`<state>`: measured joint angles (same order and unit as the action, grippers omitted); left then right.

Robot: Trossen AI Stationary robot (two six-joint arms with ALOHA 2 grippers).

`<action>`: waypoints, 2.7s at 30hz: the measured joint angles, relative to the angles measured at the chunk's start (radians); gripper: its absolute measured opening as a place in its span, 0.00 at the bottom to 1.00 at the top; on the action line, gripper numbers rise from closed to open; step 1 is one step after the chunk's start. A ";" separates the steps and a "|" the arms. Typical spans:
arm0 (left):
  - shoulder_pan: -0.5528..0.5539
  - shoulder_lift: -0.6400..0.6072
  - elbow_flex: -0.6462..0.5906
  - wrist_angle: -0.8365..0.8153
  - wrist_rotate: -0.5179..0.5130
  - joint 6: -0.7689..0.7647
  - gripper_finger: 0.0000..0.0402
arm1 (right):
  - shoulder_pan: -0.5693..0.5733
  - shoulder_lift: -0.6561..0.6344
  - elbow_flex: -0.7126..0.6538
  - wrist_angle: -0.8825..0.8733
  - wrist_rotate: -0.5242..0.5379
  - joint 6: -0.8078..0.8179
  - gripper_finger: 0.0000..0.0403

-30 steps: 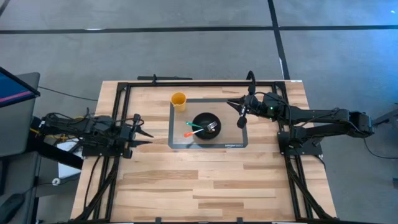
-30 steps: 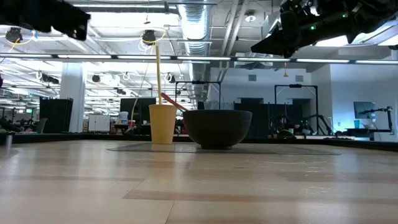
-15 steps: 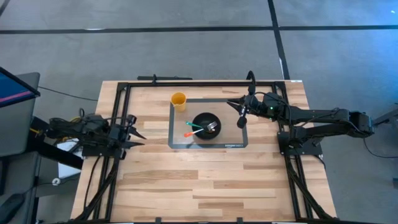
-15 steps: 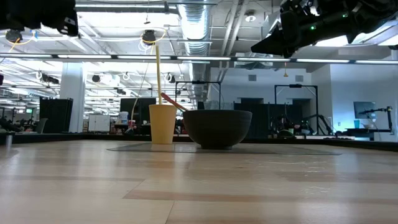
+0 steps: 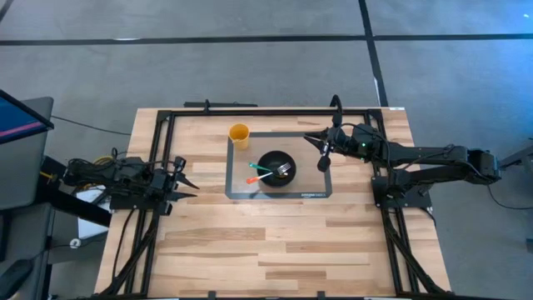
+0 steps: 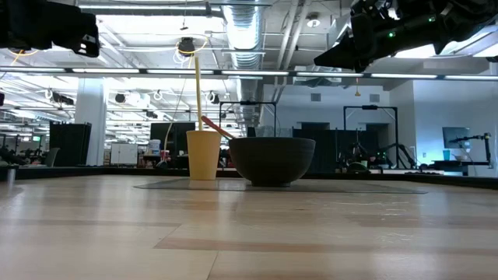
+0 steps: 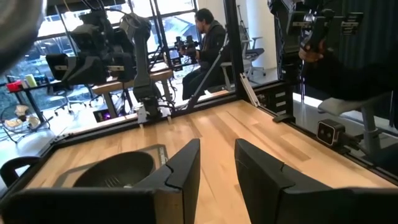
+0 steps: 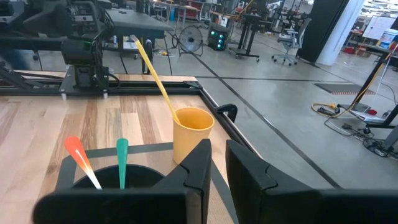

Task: Pick & Place Utensil
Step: Return to Home Position

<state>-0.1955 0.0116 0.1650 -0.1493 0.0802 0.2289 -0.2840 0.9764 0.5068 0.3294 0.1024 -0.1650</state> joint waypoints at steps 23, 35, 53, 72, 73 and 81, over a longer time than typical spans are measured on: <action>0.000 -0.011 -0.040 -0.001 -0.008 -0.068 0.25 | 0.000 0.000 0.000 -0.005 0.000 0.000 0.10; 0.000 -0.011 -0.102 0.110 -0.004 -0.073 0.25 | 0.000 0.000 0.000 -0.001 0.000 0.000 0.10; 0.000 0.016 -0.159 0.176 -0.028 -0.132 0.25 | 0.033 0.000 0.000 -0.007 0.000 0.000 0.10; 0.000 0.036 -0.159 0.180 -0.027 -0.159 0.25 | 0.130 -0.446 0.000 -0.425 0.064 0.069 0.10; 0.000 0.036 -0.159 0.180 -0.027 -0.159 0.25 | 0.134 -0.473 0.000 -0.454 0.064 0.092 0.10; 0.000 0.036 -0.159 0.184 -0.027 -0.159 0.25 | 0.166 -0.620 -0.074 -0.556 0.124 0.166 0.10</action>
<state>-0.1951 0.0479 0.0059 0.0344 0.0528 0.0696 -0.1179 0.3562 0.4331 -0.2268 0.2269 0.0013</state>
